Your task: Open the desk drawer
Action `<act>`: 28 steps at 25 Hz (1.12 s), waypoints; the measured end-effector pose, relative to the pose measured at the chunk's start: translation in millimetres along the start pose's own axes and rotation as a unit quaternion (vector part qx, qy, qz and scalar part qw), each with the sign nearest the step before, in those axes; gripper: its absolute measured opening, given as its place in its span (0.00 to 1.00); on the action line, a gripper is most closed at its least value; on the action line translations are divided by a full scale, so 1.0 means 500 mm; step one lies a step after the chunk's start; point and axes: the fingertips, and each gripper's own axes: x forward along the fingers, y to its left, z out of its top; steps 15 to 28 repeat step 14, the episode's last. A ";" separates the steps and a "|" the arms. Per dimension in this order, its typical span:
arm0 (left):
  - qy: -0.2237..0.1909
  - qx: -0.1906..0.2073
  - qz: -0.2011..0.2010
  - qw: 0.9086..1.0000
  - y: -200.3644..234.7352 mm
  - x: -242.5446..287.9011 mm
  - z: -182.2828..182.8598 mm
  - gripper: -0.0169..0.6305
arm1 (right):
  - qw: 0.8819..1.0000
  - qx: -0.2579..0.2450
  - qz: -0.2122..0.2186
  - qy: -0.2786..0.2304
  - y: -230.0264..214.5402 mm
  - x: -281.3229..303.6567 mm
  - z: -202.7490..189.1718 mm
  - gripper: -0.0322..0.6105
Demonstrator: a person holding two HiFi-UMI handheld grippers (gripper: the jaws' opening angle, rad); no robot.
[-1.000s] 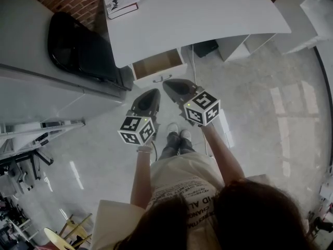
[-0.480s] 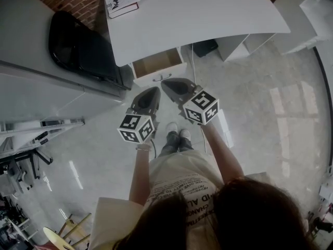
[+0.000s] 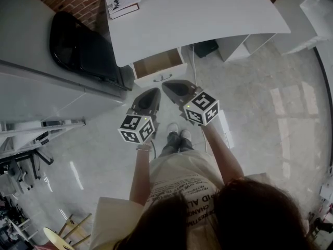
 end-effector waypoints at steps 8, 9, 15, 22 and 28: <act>-0.001 -0.001 0.000 1.000 0.000 -0.006 -0.005 0.02 | 1.000 0.007 0.001 -0.005 0.004 -0.004 -0.003 0.05; 0.000 -0.002 0.000 1.000 0.000 -0.007 -0.006 0.02 | 1.000 0.007 0.001 -0.005 0.005 -0.004 -0.004 0.05; 0.001 -0.007 -0.001 1.000 0.003 -0.011 -0.009 0.02 | 1.000 0.003 0.002 0.002 0.011 -0.001 -0.008 0.05; 0.001 -0.007 -0.001 1.000 0.003 -0.011 -0.009 0.02 | 1.000 0.003 0.002 0.002 0.011 -0.001 -0.008 0.05; 0.001 -0.007 -0.001 1.000 0.003 -0.011 -0.009 0.02 | 1.000 0.003 0.002 0.002 0.011 -0.001 -0.008 0.05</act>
